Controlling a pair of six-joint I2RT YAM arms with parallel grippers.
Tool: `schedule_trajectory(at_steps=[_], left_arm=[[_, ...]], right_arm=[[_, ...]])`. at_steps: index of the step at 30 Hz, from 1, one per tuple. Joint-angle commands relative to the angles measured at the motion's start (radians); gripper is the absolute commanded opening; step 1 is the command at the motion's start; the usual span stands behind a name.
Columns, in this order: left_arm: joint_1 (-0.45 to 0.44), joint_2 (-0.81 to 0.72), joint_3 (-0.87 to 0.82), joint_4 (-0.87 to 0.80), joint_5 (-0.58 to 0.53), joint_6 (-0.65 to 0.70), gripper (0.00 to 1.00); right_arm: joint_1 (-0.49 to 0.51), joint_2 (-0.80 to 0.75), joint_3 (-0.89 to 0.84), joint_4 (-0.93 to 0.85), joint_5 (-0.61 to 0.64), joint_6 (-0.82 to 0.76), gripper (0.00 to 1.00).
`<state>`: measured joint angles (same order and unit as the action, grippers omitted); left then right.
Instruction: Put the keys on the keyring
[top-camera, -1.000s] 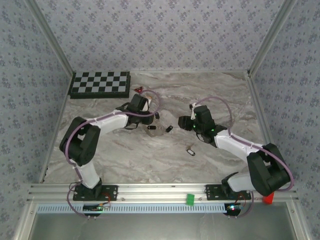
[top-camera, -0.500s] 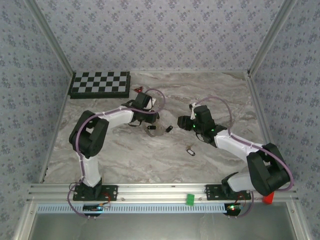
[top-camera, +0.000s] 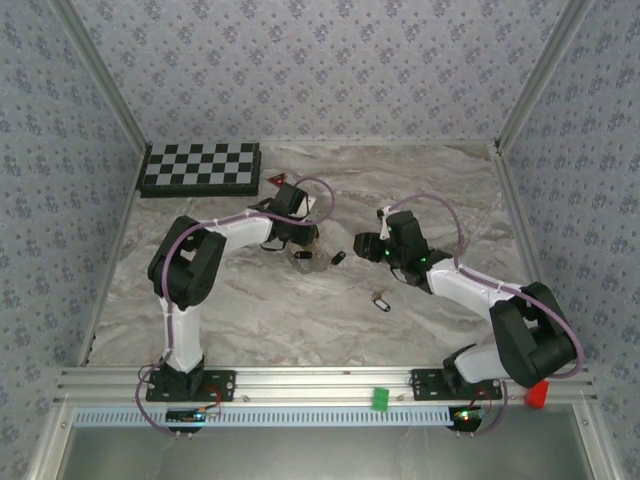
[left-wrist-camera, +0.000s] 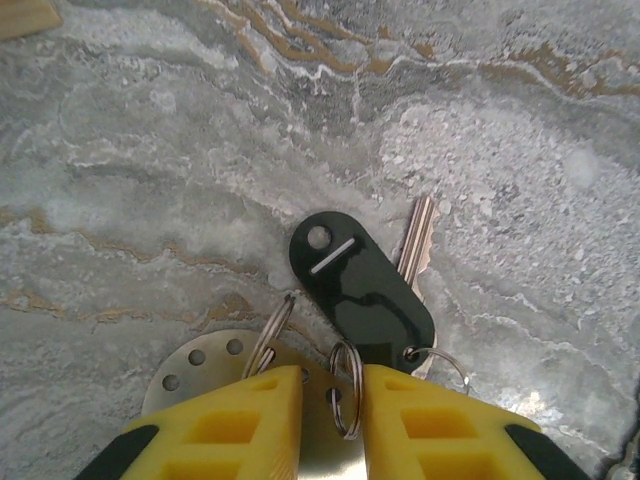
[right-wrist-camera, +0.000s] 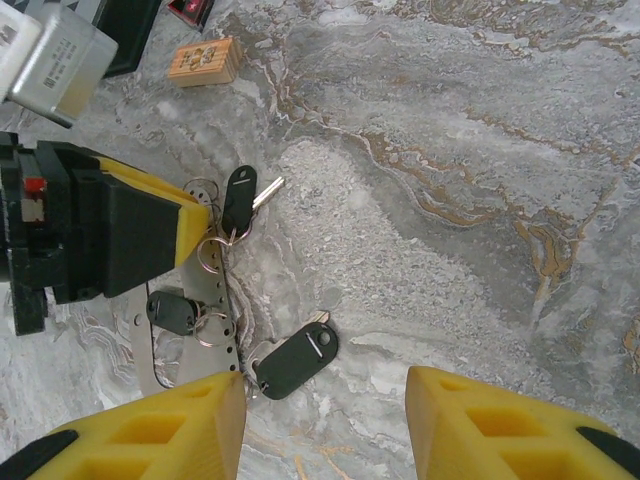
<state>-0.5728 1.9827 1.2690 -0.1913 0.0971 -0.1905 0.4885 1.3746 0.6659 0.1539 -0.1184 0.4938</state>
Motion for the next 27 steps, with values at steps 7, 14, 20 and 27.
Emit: schedule_trajectory(at_steps=[7,14,20,27], left_arm=[[-0.006,0.011,0.038,-0.034,-0.009,0.022,0.08],[-0.018,-0.059,0.026,-0.043,-0.06,0.038,0.0],[-0.065,-0.171,0.023,-0.081,-0.161,0.093,0.0],[-0.16,-0.332,0.023,-0.096,-0.266,0.174,0.0]], right_arm=[[-0.005,0.007,-0.003,0.009,-0.012,0.018,0.46],[-0.004,-0.006,-0.006,0.014,-0.019,0.017,0.46],[-0.004,-0.046,-0.036,0.054,-0.023,0.016,0.47],[-0.004,-0.133,-0.1,0.138,-0.012,0.017,0.47]])
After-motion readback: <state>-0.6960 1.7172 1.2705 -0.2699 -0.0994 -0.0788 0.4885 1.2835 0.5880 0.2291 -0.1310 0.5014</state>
